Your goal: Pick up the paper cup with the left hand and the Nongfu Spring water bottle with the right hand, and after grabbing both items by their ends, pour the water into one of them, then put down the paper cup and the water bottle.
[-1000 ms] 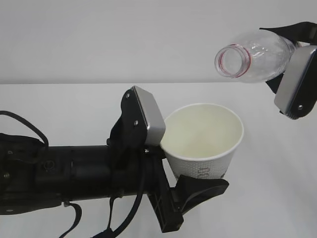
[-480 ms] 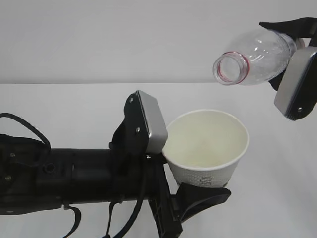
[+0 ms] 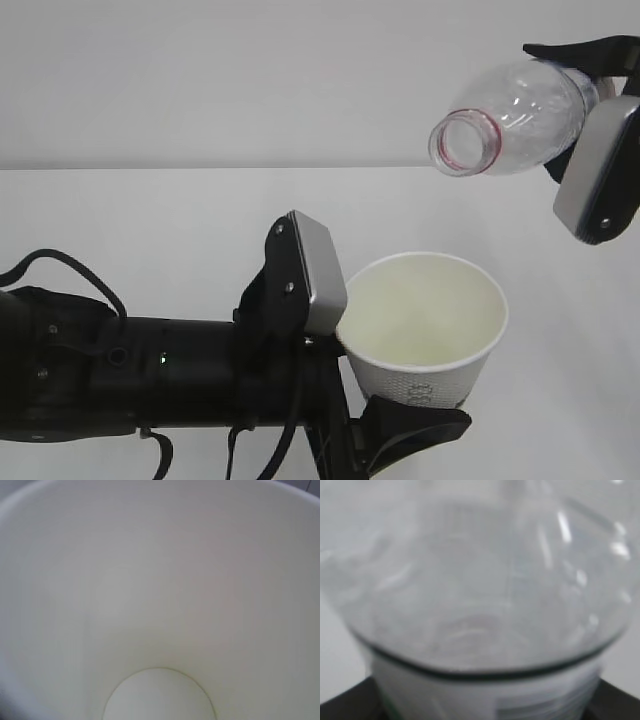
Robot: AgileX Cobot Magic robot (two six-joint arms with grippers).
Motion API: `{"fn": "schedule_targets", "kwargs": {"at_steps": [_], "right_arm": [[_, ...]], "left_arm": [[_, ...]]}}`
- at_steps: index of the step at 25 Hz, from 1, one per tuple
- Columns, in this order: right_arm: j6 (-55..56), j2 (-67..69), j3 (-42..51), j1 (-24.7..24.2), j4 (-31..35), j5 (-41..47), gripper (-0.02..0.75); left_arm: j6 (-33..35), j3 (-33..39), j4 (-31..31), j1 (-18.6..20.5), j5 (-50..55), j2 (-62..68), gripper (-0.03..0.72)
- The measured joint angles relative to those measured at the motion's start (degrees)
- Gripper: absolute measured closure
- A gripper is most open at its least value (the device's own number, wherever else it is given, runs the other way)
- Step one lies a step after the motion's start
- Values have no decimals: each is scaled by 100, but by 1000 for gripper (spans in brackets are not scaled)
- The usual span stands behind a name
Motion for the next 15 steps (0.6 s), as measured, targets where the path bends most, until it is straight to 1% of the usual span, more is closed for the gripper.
{"fn": "schedule_targets", "kwargs": {"at_steps": [5,15], "right_arm": [[-90,0,0,0,0,0,288],[-324,0,0,0,0,-14,288]], "left_arm": [[11,0,-8,0,-10,0,126],[379,0,-22,0,169,5,130]]}}
